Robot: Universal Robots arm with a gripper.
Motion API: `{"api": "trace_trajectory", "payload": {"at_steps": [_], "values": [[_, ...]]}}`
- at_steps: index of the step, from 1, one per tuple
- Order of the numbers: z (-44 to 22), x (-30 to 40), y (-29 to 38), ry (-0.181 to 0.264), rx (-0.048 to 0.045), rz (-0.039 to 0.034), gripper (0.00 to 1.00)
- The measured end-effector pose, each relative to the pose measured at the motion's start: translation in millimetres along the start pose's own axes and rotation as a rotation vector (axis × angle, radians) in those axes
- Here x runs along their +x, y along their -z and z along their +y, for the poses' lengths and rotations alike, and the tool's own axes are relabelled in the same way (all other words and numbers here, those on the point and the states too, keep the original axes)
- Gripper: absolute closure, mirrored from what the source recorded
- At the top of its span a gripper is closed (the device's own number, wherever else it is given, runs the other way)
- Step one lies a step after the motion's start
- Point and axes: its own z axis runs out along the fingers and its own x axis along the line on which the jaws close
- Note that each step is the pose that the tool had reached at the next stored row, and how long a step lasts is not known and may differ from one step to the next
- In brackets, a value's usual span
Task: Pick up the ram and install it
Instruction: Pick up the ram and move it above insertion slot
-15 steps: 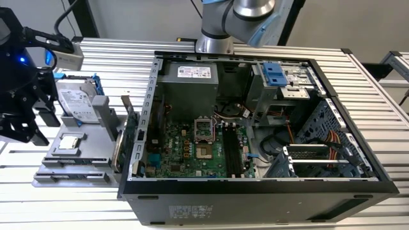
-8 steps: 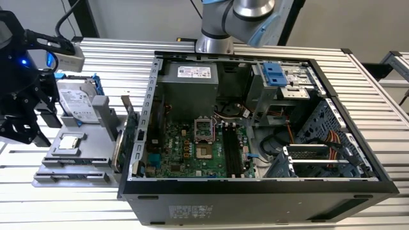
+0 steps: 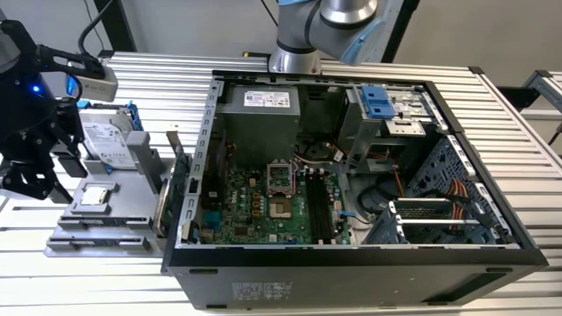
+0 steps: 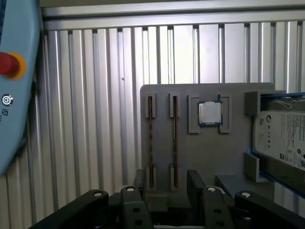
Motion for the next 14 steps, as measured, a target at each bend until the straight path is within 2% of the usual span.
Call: {"api": "trace_trajectory", "payload": {"at_steps": [3, 10, 14], "values": [[0.4, -0.1, -2.1, 0.001, 0.0056, -0.0001, 0.0], [0.8, -0.2, -4.2, 0.032, 0.007, 0.003, 0.0], [0.9, -0.2, -4.4, 0.032, 0.0071, 0.003, 0.0]]}}
